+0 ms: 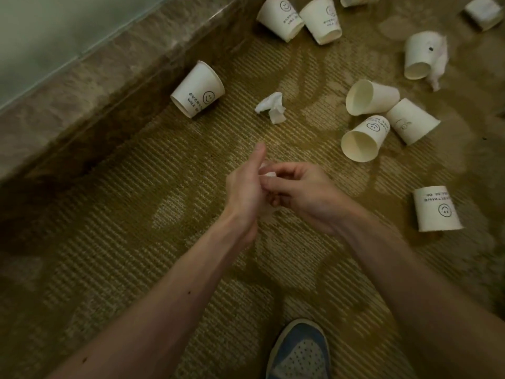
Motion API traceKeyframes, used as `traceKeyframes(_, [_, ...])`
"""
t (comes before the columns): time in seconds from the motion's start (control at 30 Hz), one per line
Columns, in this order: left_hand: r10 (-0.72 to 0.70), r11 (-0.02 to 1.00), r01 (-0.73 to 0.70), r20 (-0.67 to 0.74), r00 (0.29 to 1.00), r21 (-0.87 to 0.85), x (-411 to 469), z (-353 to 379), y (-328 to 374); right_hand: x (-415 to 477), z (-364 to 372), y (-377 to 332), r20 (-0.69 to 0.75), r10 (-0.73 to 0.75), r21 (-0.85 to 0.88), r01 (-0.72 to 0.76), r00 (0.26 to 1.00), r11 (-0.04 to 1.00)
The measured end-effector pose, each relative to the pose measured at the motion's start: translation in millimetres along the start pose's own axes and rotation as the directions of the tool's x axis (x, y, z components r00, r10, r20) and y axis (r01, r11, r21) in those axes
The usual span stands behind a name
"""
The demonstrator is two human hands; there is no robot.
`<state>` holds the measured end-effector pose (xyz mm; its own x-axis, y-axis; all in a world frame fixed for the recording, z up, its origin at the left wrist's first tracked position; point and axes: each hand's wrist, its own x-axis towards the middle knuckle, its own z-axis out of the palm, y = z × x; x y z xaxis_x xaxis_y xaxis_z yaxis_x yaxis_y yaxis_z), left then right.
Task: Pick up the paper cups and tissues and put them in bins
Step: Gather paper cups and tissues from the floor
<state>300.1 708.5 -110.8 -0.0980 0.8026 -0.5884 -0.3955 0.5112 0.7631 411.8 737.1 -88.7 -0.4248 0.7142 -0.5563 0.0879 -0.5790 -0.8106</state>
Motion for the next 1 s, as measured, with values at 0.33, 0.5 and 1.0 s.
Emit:
traceKeyframes(0.33, [-0.083, 0.992, 0.059, -0.226, 0.971, -0.11, 20, -31, 15, 54, -4, -20, -0.288, -0.111, -0.223, 0.046, 0.951, 0.974])
traceKeyframes(0.5, [-0.118, 0.985, 0.082, -0.251, 0.961, -0.15, 29, -33, 20, 107, -30, -37, -0.219, -0.38, -0.809, 0.051, 0.899, 0.586])
traceKeyframes(1.0, [-0.094, 0.977, 0.061, -0.153, 0.984, -0.206, 29, -8, 19, 22, -32, 10, -0.295, -0.223, -0.362, 0.108, 0.929, 0.926])
